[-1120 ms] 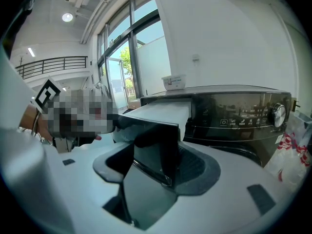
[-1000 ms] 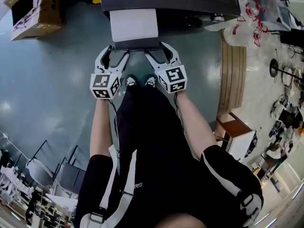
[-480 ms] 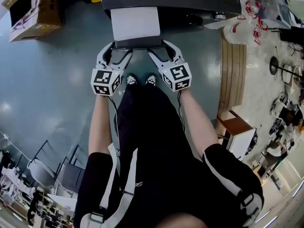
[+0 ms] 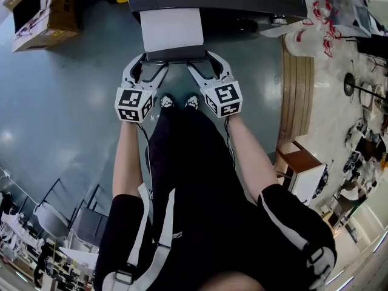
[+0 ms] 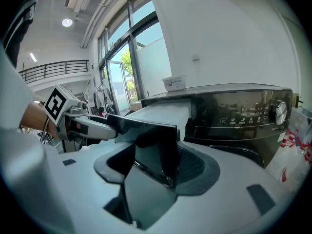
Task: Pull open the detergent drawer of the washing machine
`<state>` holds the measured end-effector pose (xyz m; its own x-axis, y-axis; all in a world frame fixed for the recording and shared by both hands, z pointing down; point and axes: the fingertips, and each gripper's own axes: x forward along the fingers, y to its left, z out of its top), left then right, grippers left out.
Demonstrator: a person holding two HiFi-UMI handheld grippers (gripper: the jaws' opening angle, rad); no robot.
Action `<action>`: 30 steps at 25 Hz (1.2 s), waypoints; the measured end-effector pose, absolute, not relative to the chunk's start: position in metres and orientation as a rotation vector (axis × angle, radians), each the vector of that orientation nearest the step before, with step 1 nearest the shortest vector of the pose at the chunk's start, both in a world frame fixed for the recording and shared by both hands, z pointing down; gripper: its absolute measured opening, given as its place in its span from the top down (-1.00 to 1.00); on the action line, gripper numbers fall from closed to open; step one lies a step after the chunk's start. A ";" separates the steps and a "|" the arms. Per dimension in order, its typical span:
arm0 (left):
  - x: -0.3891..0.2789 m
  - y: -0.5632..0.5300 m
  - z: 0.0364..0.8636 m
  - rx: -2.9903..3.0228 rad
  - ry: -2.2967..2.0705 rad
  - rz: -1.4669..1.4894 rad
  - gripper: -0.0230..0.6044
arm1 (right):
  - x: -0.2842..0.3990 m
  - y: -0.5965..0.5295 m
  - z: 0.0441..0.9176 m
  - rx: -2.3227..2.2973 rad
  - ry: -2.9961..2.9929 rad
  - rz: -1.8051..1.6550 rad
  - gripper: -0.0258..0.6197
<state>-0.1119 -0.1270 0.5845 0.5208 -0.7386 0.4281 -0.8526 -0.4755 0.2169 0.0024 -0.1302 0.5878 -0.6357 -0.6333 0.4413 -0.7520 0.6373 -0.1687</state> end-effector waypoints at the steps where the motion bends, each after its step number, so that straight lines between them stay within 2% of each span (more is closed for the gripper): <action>1: -0.112 -0.127 0.584 2.363 -1.309 0.388 -0.10 | 0.002 -0.130 0.587 1.103 -2.519 0.486 0.11; 30: -0.111 -0.098 0.591 2.374 -1.288 0.439 -0.10 | 0.001 -0.100 0.594 1.120 -2.495 0.486 0.09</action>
